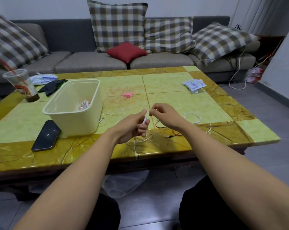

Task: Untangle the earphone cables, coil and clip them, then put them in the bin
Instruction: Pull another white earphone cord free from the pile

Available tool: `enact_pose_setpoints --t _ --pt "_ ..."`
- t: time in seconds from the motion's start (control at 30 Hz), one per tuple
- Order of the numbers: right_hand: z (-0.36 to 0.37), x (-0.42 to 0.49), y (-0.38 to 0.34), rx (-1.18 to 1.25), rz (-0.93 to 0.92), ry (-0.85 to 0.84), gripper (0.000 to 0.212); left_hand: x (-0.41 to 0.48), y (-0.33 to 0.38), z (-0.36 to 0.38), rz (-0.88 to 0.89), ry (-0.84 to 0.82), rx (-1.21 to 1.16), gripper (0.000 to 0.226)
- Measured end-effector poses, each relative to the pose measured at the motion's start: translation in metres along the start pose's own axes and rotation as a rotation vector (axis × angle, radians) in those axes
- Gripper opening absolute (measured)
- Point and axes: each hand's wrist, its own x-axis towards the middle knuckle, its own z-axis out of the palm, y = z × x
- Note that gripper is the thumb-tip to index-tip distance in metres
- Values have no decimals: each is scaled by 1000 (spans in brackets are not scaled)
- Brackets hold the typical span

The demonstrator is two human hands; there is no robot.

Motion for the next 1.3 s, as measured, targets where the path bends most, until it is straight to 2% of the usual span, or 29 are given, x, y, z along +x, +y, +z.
enact_pose_setpoints --t 0.03,0.1,0.2,0.23,0.27,0.33,0.4,0.43,0.53,0.63,0.73,0.8,0.83,0.87,0.9,0.93,0.97,1.0,1.03,1.1,1.17,1.23,1.3 --pt "1 0 2 -11 0 -9 25 1 3 3 18 -24 -112 37" --pt "4 0 3 -42 15 -62 31 5 7 7 96 43 -322 31" --pt "8 -5 0 -117 102 -312 29 13 12 7 229 281 -633 29" --pt "9 -8 -2 -131 137 -414 29 15 11 5 278 360 -620 29" --pt "9 -10 -5 -139 156 -496 29 17 9 1 319 446 -480 29" --pt "9 -13 -11 -140 145 -543 28 19 -1 -7 367 623 92 28" --pt "6 -11 -16 -115 97 -415 26 16 -9 -12 376 659 587 29" --pt "5 -9 -17 -87 74 -305 26 15 -11 -14 344 599 665 30" --pt "2 -1 -10 17 24 1 25 7 -10 -8 161 243 422 40" --pt "3 1 2 21 -2 25 25 -1 -1 2 84 27 50 42" --pt "6 -1 3 56 4 -45 32 3 13 11 208 42 -415 36" --pt "6 -5 3 4 45 -189 30 7 17 10 325 146 -665 33" --pt "5 -8 2 -40 77 -302 29 10 16 7 376 224 -666 33" --pt "5 -11 2 -79 101 -412 29 13 12 3 409 326 -516 35" --pt "4 -13 0 -103 111 -487 30 15 8 -2 417 452 -197 36" --pt "4 -14 -2 -103 107 -502 29 15 1 -6 413 562 234 36" --pt "3 -14 -5 -84 95 -461 28 14 -6 -8 403 605 608 36" --pt "2 -11 -7 -56 81 -373 27 13 -11 -10 366 576 824 36" --pt "1 -9 -8 -23 68 -264 27 12 -13 -10 300 506 862 37" --pt "0 -3 -8 40 40 -58 25 8 -13 -7 160 290 603 44" --pt "-1 -1 -3 30 30 45 23 5 -6 0 67 90 220 47" --pt "0 -1 3 -12 29 24 26 6 3 6 113 28 -134 43" --pt "3 -2 4 -30 27 -48 29 10 11 10 241 81 -435 38"
